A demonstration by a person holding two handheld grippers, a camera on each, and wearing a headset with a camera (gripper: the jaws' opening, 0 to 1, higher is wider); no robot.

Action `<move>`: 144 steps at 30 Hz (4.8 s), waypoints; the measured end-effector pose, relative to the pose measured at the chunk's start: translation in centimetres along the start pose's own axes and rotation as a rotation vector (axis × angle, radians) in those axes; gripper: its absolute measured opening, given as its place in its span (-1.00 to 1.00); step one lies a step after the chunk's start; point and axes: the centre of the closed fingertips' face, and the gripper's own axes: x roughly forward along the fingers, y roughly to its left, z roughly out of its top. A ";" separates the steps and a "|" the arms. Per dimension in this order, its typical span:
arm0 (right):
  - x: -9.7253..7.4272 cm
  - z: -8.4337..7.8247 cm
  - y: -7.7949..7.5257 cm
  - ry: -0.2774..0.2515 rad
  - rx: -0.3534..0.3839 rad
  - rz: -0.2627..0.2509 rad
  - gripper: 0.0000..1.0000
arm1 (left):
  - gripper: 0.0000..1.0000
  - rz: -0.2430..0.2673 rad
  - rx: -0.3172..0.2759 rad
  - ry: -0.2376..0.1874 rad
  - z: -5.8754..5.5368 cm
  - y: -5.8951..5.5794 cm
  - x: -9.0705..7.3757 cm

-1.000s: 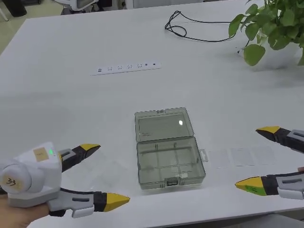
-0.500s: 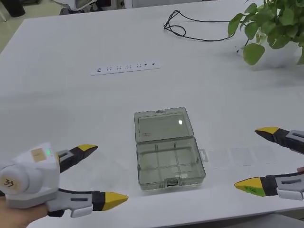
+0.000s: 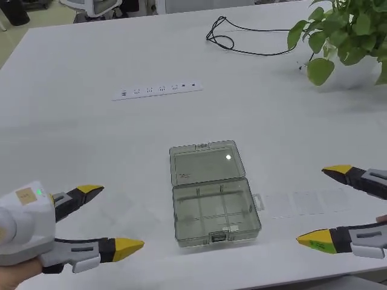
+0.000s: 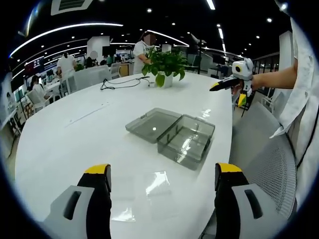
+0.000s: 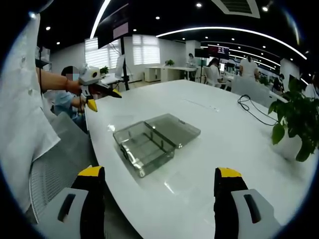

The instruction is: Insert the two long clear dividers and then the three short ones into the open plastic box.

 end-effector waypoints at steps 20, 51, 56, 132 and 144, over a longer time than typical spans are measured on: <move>0.2 0.4 0.1 -0.008 0.007 0.005 0.78 | 0.30 0.137 -0.059 0.166 -4.0 5.2 -0.9; 0.5 0.1 0.2 -0.012 0.037 -0.004 0.74 | -0.19 0.180 -0.082 0.518 -10.4 7.5 1.5; 0.4 0.1 0.0 -0.013 0.039 -0.007 0.73 | -0.24 0.192 -0.059 0.555 -10.8 7.8 1.8; 0.3 -0.2 0.4 -0.010 0.049 0.001 0.64 | -0.38 0.162 -0.165 0.672 -11.3 7.6 1.6; 0.5 0.1 0.6 -0.002 0.047 0.018 0.54 | -0.38 0.173 -0.222 0.608 -10.6 7.5 1.4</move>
